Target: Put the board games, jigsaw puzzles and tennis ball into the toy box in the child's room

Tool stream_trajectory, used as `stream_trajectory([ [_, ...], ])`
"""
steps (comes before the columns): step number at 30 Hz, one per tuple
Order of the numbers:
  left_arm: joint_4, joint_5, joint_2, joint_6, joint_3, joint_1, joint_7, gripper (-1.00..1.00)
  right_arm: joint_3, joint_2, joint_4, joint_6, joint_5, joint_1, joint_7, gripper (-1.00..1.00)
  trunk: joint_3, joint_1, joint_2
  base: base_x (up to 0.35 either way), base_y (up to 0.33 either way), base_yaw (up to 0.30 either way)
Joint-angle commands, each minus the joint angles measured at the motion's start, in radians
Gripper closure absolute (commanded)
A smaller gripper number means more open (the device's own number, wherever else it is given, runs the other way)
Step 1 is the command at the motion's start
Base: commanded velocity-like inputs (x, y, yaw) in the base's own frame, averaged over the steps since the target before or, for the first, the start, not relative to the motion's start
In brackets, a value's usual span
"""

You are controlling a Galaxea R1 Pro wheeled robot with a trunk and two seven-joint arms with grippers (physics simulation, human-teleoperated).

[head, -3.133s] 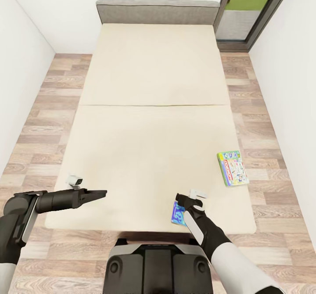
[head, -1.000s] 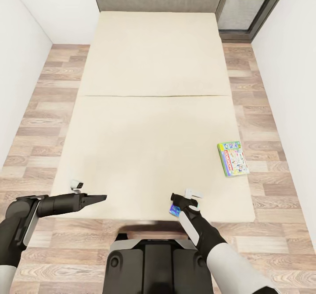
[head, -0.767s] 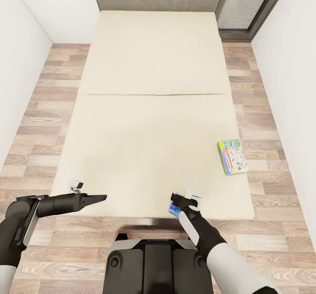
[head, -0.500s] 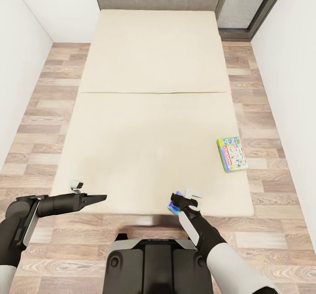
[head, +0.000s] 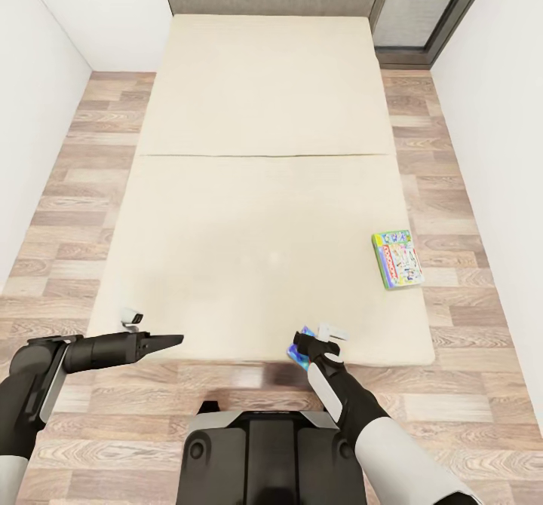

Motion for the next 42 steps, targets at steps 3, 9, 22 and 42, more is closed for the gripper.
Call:
stream_trajectory([
  [3,0.000,0.000,0.000,0.011,0.000,0.000,-0.004,-1.00,0.002,0.000,-0.002,0.005,-0.003,0.000,-0.007,-1.00,-0.001,0.001,-0.002,-0.004,0.000,0.000],
  [9,0.000,0.000,0.000,0.011,0.000,0.000,-0.004,-1.00,0.002,0.000,-0.002,0.005,-0.003,0.000,-0.007,-1.00,-0.001,0.001,-0.002,-0.001,0.000,0.000],
  [22,0.000,0.000,0.000,0.011,0.000,0.000,-0.004,-1.00,0.002,0.000,-0.002,0.003,-0.003,0.000,-0.007,-1.00,-0.001,0.001,-0.002,0.000,0.000,0.000],
  [42,0.000,0.000,0.002,0.011,0.001,0.000,-0.005,-1.00,0.002,0.000,-0.252,0.014,-0.001,0.094,-0.012,-1.00,-0.001,0.001,-0.002,0.000,0.000,0.000],
])
